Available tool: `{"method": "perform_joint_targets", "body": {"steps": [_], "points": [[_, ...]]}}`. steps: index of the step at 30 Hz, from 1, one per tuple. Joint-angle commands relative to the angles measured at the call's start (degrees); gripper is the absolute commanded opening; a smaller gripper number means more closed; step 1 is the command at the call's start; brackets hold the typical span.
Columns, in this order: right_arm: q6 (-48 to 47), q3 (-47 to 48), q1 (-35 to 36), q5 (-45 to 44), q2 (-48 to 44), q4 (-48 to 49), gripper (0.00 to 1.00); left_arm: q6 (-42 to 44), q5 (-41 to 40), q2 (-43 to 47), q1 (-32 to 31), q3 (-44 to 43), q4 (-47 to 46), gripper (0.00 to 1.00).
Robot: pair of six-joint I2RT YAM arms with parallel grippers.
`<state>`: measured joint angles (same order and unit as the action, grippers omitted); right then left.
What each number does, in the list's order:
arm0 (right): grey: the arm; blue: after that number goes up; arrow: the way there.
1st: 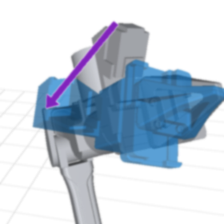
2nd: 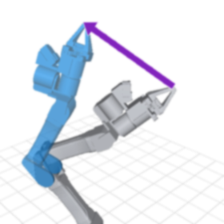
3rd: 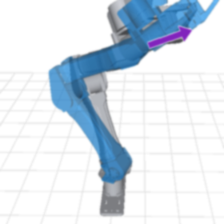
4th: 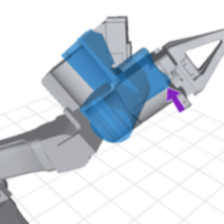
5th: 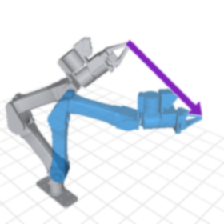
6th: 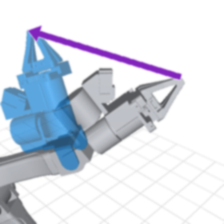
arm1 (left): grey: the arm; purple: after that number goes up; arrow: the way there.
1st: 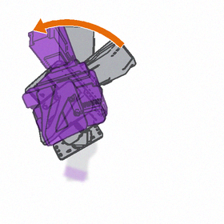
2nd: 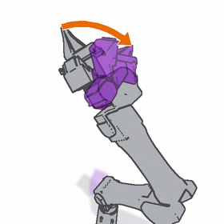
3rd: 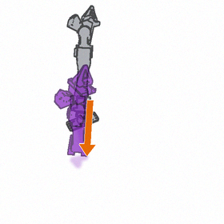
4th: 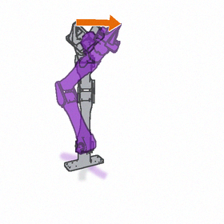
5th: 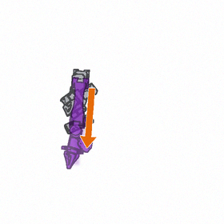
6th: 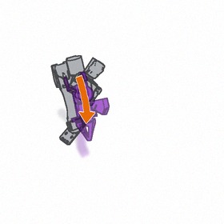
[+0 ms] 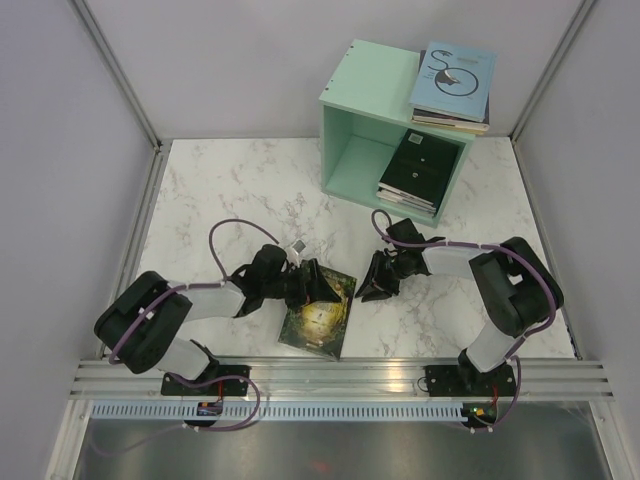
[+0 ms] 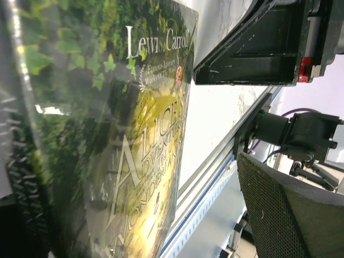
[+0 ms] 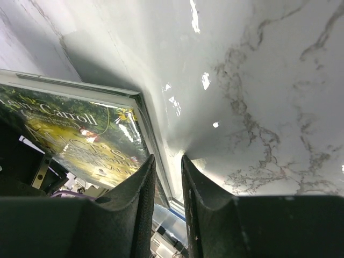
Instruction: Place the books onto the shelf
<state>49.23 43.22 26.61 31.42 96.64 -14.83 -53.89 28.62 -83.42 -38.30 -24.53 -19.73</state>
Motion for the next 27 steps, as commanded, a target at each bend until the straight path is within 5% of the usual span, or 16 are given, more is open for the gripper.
{"method": "perform_joint_targets", "body": {"steps": [1,9,23,27], "points": [[-2.4,-1.4,-0.5,-10.1,0.5,-2.9,0.31,5.8,2.9,-1.2,0.1,-1.2,13.1,1.0],[-1.4,-2.2,-0.5,-10.3,-0.1,-2.1,0.32,8.6,8.2,0.0,4.8,-7.4,20.9,1.0],[0.7,-3.8,-0.5,-10.9,-0.3,0.6,0.31,-0.3,32.7,-0.8,18.1,-11.4,11.2,1.0],[0.9,-5.1,-0.4,-11.8,-2.0,0.6,0.32,6.1,28.6,0.9,18.6,-14.7,21.2,1.0]]}}
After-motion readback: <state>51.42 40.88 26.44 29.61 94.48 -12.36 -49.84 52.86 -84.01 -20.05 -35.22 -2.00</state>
